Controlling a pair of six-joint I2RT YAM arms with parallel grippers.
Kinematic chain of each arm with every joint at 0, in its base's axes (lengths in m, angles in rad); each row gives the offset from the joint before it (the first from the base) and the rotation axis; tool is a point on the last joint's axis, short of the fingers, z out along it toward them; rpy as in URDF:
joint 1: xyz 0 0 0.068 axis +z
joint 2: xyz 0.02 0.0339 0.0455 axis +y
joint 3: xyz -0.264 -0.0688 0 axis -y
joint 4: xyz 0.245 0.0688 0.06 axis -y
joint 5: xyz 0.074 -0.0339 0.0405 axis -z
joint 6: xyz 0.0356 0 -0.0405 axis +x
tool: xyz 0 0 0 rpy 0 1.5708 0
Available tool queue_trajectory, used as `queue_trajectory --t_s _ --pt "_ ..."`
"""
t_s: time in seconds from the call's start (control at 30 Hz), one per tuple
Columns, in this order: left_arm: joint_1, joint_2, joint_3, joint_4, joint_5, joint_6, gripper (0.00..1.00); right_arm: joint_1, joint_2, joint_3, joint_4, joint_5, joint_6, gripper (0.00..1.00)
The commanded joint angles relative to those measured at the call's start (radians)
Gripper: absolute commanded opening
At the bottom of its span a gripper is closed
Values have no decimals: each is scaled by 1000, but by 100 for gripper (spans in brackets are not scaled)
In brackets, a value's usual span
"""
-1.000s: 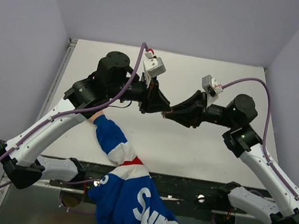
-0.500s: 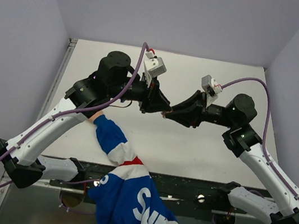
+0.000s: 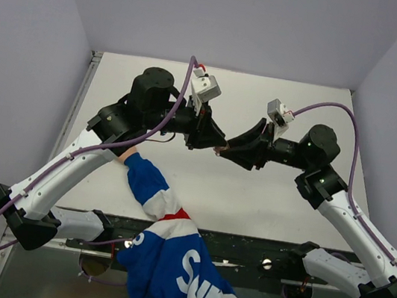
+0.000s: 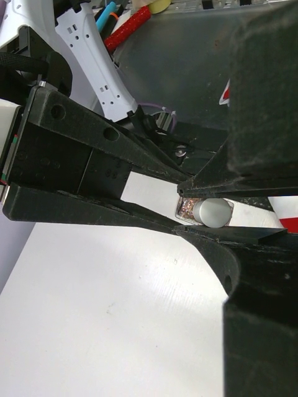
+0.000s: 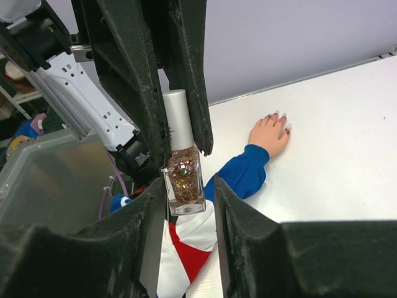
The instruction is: Paint the nails
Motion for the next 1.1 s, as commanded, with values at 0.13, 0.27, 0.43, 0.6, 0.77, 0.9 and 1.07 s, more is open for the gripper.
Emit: queue_trajectory --t_s 0.13,0.27,0.43,0.6,0.77,0.9,1.07 --pt "1 0 31 -1 -26 9 0 -9 -23 -29 -8 45 2 56" --pt "2 3 31 -7 -44 14 0 -8 -29 -34 -7 51 3 59" --pt "35 -9 8 18 -59 10 0 -11 -35 -32 -36 74 -23 61" --pt "93 -16 -18 19 -136 26 0 -9 -61 -40 -76 151 -47 61" --pt "137 0 -54 47 -235 29 0 -8 -91 -57 -96 206 -67 61" --pt "176 13 -124 116 -347 32 0 -9 -117 -75 -102 279 -84 61" --pt "194 84 -153 148 -507 81 0 -9 -134 -90 -146 417 -110 61"
